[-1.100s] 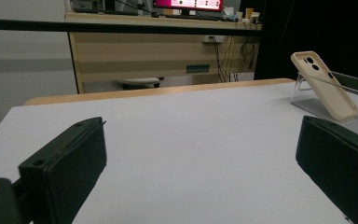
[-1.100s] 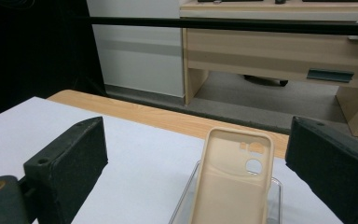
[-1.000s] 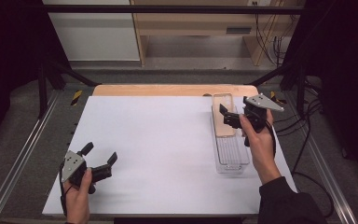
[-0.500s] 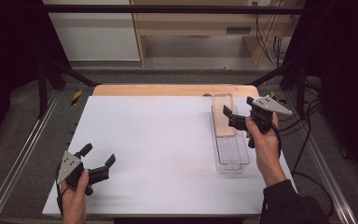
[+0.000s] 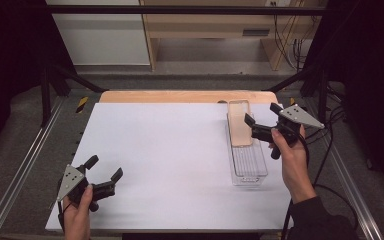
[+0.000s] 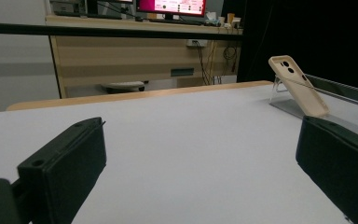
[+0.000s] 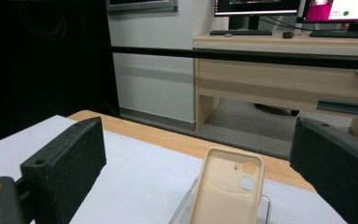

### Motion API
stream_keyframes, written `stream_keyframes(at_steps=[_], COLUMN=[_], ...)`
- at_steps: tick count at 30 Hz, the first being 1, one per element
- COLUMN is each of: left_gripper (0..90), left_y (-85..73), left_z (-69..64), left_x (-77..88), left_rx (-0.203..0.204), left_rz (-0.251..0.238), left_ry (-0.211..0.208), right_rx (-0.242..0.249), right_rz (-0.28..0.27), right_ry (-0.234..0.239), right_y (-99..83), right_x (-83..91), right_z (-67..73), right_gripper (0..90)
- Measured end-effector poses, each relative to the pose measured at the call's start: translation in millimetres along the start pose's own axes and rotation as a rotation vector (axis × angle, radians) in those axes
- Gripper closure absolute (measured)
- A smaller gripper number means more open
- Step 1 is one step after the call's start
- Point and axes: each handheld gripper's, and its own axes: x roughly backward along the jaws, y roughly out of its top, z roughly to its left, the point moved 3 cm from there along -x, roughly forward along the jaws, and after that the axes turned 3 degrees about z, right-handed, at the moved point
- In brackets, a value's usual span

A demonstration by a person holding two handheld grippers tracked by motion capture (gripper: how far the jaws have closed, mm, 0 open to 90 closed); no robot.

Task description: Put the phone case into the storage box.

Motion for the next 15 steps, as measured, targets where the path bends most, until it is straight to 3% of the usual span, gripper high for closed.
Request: stream_keyframes(at_steps=[15], left_gripper=[1.2], left_y=[-0.7], left_z=[-1.0], left_x=[1.4], left_rx=[-0.015], left_rz=[-0.001], left_ry=[-0.018], right_rx=[0.01], right_rz=[-0.02], right_ry=[-0.004], right_y=[-10.2], right_x=[26.8], right_z=[-15.3], right_gripper=[3.9])
